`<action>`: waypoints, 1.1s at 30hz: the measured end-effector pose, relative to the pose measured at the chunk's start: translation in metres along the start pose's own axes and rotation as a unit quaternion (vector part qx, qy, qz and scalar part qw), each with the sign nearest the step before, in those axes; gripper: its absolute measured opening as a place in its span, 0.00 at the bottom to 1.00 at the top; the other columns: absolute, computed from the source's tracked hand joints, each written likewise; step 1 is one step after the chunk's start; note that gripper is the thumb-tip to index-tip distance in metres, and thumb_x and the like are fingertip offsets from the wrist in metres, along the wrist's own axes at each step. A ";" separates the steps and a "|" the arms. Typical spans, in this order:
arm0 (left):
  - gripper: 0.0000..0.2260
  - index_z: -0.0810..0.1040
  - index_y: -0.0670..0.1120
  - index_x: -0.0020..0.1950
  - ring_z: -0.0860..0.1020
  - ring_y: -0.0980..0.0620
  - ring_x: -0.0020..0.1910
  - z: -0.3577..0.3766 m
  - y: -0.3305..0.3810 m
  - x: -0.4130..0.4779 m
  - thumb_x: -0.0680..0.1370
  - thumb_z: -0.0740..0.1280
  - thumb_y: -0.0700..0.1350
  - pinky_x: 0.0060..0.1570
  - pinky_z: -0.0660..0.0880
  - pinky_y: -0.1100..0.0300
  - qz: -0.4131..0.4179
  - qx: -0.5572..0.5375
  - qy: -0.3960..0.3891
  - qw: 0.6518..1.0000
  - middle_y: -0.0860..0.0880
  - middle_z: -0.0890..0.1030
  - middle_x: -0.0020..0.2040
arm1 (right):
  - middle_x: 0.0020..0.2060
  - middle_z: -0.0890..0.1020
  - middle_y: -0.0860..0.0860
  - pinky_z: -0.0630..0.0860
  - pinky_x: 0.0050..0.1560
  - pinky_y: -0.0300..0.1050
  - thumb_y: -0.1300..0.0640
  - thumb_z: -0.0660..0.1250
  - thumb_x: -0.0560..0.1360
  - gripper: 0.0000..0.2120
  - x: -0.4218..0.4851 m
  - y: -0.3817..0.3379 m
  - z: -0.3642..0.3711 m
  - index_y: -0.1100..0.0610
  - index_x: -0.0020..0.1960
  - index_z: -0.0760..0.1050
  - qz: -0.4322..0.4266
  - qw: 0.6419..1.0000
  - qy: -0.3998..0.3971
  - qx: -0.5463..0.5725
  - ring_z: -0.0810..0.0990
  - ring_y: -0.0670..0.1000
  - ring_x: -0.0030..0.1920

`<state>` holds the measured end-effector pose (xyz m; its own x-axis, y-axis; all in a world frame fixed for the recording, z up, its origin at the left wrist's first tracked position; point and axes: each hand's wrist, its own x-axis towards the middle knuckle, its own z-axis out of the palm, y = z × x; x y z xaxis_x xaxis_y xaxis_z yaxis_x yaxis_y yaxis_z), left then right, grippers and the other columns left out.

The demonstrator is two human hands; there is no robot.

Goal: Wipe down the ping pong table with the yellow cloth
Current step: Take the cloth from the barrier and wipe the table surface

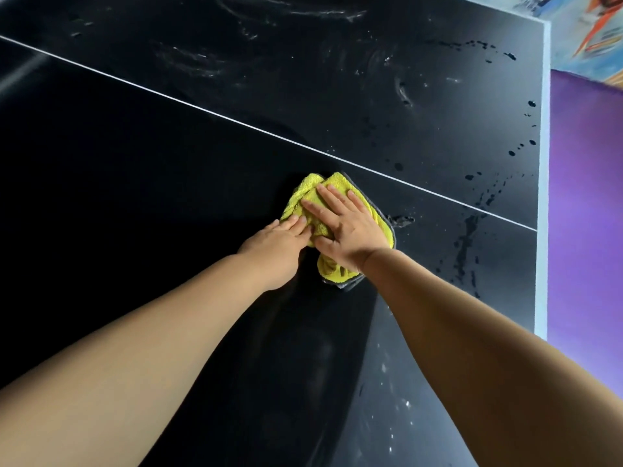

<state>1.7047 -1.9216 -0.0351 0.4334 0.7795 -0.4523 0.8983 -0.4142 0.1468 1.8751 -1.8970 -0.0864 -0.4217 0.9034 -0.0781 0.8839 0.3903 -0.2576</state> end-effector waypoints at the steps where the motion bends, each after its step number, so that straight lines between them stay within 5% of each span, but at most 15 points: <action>1: 0.31 0.44 0.47 0.77 0.39 0.54 0.75 -0.005 -0.001 0.012 0.77 0.52 0.32 0.74 0.41 0.57 -0.001 0.001 0.003 1.000 0.49 0.40 0.77 | 0.79 0.50 0.47 0.38 0.77 0.50 0.35 0.45 0.71 0.36 0.010 0.008 -0.003 0.41 0.78 0.53 0.002 1.000 0.004 0.000 0.45 0.48 0.79; 16: 0.32 0.44 0.45 0.77 0.39 0.50 0.76 -0.042 0.054 0.129 0.75 0.50 0.29 0.74 0.44 0.52 -0.011 0.020 0.012 1.000 0.47 0.41 0.78 | 0.79 0.52 0.47 0.38 0.76 0.47 0.42 0.53 0.71 0.33 0.050 0.128 -0.027 0.39 0.77 0.56 0.062 0.996 0.022 0.065 0.45 0.47 0.78; 33: 0.29 0.46 0.46 0.78 0.41 0.52 0.76 0.019 0.118 0.018 0.79 0.53 0.34 0.72 0.40 0.58 0.097 0.017 0.011 0.995 0.48 0.43 0.78 | 0.79 0.48 0.47 0.35 0.76 0.48 0.35 0.45 0.69 0.37 -0.120 0.074 -0.008 0.40 0.78 0.52 0.112 0.993 0.021 0.041 0.42 0.49 0.78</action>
<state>1.8171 -1.9659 -0.0427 0.5997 0.6933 -0.3997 0.7951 -0.5726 0.1997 1.9931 -1.9753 -0.0880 -0.2059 0.9731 -0.1030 0.9345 0.1643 -0.3158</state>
